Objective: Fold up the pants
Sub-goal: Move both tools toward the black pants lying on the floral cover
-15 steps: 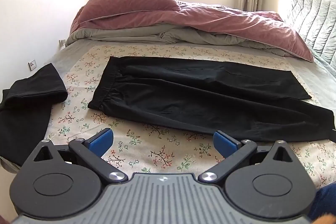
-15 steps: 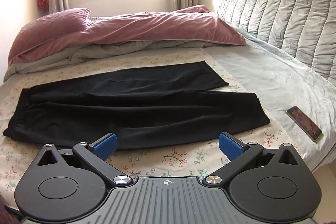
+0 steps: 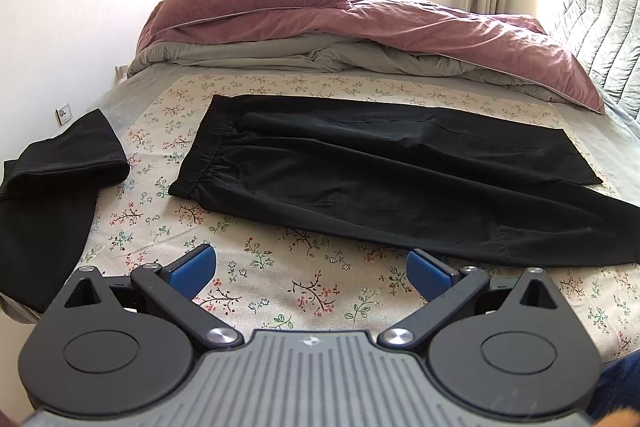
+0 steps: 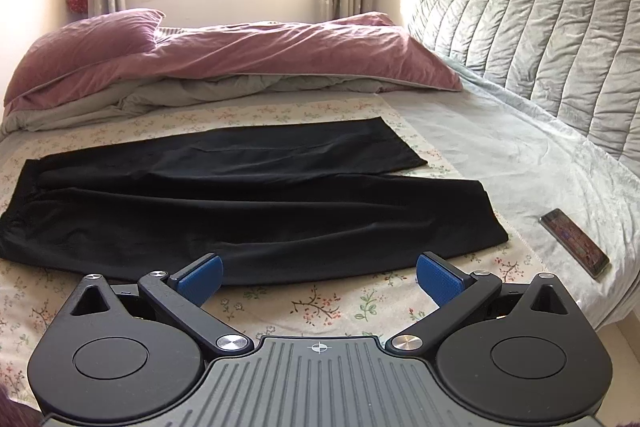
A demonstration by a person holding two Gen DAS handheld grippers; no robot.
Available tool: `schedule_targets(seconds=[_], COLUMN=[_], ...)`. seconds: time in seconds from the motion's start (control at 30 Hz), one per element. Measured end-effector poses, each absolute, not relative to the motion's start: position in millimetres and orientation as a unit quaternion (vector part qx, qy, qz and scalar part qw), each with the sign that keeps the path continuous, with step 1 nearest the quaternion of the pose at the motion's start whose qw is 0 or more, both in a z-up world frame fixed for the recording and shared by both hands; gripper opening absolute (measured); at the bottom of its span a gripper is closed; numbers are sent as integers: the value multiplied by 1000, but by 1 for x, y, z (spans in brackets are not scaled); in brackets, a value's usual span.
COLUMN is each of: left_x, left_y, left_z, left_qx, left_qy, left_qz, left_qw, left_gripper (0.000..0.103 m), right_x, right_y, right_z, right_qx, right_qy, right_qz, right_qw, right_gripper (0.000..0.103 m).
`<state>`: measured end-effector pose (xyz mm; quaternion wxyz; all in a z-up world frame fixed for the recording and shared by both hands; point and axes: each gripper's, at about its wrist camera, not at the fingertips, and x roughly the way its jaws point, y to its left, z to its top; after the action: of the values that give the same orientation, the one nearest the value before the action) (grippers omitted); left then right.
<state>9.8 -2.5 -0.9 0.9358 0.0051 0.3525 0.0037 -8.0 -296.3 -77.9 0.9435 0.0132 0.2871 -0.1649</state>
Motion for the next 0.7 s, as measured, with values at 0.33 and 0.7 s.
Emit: schedule_targets(seconds=[0.33, 0.7], left_x=[12, 19], left_y=[2, 3], left_z=[-6, -10], left_qx=[9, 20], left_qy=[374, 416], left_qz=[3, 14], left_qw=[928, 909], left_gripper=[103, 103], right_x=[-8, 3], right_y=[-293, -295], right_z=[-77, -106], right_qx=[12, 8], right_qy=[283, 299], right_qz=[-157, -149], right_qw=[946, 942], right_gripper=[103, 103])
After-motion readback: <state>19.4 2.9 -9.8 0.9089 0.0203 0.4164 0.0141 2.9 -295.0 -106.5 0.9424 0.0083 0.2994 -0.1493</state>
